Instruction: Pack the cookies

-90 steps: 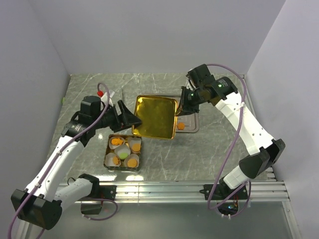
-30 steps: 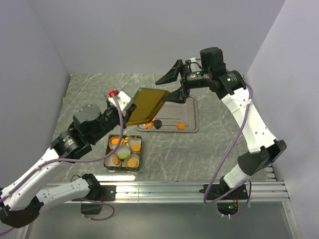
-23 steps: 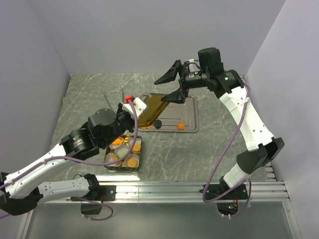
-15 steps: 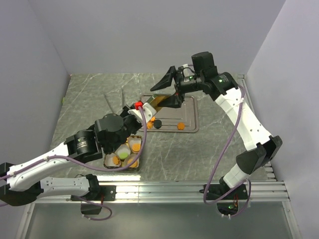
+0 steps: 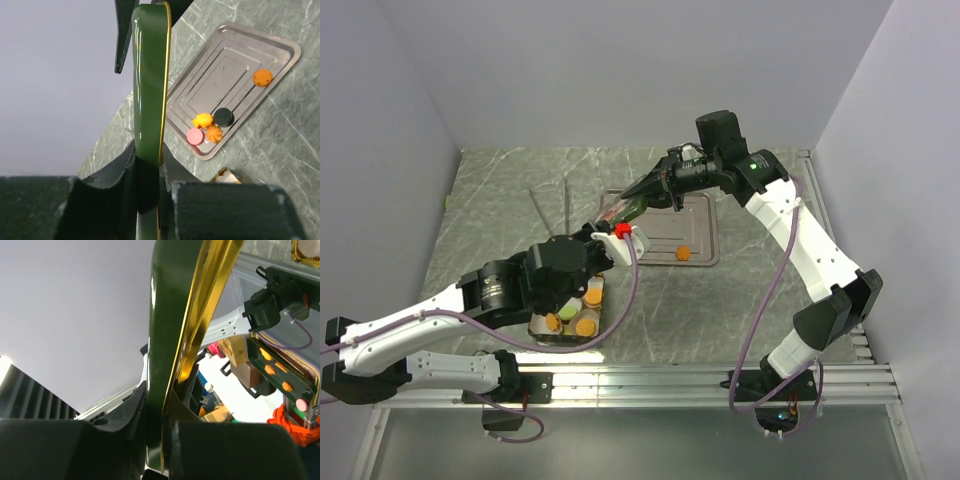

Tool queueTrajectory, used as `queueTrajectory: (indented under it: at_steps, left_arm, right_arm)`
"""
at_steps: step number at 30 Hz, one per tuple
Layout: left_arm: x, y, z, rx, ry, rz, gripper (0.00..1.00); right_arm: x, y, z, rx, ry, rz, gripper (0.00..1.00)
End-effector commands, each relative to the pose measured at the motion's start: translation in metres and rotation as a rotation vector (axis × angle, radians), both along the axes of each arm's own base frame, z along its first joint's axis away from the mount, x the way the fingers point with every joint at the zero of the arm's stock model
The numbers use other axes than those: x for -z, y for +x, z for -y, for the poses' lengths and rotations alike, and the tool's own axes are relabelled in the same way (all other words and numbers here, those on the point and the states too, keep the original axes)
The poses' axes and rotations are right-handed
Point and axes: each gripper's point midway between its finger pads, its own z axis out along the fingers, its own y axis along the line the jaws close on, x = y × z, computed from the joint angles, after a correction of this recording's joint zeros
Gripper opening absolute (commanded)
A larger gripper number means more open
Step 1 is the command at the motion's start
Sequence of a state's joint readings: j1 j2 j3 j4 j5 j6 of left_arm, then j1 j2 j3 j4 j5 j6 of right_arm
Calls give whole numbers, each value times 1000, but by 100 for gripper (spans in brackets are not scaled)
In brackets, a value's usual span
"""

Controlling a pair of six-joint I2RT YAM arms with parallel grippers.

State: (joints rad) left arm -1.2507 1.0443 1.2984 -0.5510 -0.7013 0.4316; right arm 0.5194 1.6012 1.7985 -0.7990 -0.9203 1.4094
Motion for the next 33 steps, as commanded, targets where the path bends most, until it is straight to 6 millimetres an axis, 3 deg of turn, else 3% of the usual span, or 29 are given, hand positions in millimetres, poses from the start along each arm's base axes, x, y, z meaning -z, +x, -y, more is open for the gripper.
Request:
queueTrajectory:
  at_steps: [1,2,5,9,12,16,19,20,25,28,29,30,32,33]
  left_arm:
    - [-41,0,-23,-85,-212,0,10]
    - [-40,-1,-24,-83,-210,-9,23]
    - [-36,-9,-30,-70,-217,-56,43]
    - [-27,-24,-34,-7,-225,-137,72]
    - [-23,-38,-31,57,-279,-200,78]
    - [-15,-39,-36,-36,-456,-294,94]
    - [6,-23,-50,-187,-523,-397,96]
    - [21,-20,-49,-190,-509,-459,95]
    - [127,5,-84,-460,-539,-858,82]
    - [166,7,-103,-580,-604,-994,78]
    - [173,6,-105,-587,-616,-1027,77]
    - [181,8,-108,-609,-620,-1041,77]
    - [202,8,-119,-675,-621,-1066,78]
    - [206,9,-121,-684,-629,-1070,78]
  right_arm:
    - [-12,-2,-1,-47,42,228,0]
    - [-11,1,0,-39,44,234,0]
    - [-11,11,1,-5,43,242,0]
    - [-14,49,19,101,32,280,0]
    - [-20,88,46,219,20,328,0]
    - [-33,116,85,336,-37,417,0]
    - [-31,114,111,362,-117,452,0]
    - [-24,109,117,363,-149,429,0]
    - [10,79,146,382,-252,423,0]
    - [33,58,152,387,-280,397,0]
    - [32,48,154,392,-277,414,0]
    - [51,43,154,388,-288,370,0]
    - [57,31,157,397,-287,374,0]
    - [71,26,157,395,-297,340,0]
